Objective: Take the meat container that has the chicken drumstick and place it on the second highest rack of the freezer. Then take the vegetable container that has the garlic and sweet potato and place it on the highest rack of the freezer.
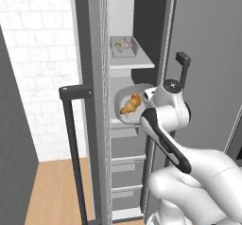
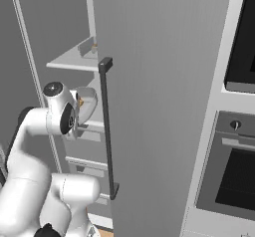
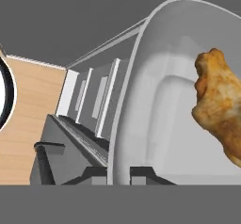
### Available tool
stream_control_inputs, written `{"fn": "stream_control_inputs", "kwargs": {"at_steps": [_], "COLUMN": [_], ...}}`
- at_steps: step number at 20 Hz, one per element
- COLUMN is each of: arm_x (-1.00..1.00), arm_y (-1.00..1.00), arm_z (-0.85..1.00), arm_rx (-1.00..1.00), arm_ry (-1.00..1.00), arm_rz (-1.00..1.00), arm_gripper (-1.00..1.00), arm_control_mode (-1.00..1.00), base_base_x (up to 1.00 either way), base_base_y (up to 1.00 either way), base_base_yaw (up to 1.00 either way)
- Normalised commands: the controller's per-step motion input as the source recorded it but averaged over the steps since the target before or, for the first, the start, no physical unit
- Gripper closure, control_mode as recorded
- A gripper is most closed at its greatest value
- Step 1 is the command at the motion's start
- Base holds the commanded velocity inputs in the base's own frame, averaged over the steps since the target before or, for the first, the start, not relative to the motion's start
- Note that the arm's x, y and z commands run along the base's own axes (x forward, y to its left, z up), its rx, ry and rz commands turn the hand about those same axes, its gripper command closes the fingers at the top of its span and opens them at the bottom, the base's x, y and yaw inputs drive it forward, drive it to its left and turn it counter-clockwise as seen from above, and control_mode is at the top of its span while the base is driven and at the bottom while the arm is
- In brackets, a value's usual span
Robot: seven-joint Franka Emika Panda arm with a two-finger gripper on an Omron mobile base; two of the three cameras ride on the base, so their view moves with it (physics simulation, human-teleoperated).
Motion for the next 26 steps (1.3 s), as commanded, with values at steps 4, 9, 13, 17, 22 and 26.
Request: {"fn": "stream_control_inputs", "kwargs": {"at_steps": [4,9,13,17,22,26], "arm_x": [0.98,1.0,1.0,1.0,0.89,0.7], "arm_y": [0.06,0.02,0.11,0.23,0.23,0.21], "arm_z": [-0.4,-0.1,-0.14,-0.41,-0.47,-0.47], "arm_rx": [-0.04,-0.01,0.0,-0.02,-0.02,-0.01], "arm_ry": [0.01,0.03,0.05,0.06,0.05,0.03], "arm_rz": [0.0,-0.03,-0.05,-0.04,-0.04,-0.03], "arm_gripper": [1.0,1.0,1.0,1.0,1.0,1.0], "arm_control_mode": [-1.0,-1.0,-1.0,-1.0,-1.0,-1.0], "base_base_x": [0.0,0.0,0.0,0.0,0.0,0.0], "base_base_y": [0.0,0.0,0.0,0.0,0.0,0.0], "base_base_yaw": [0.0,0.0,0.0,0.0,0.0,0.0]}}
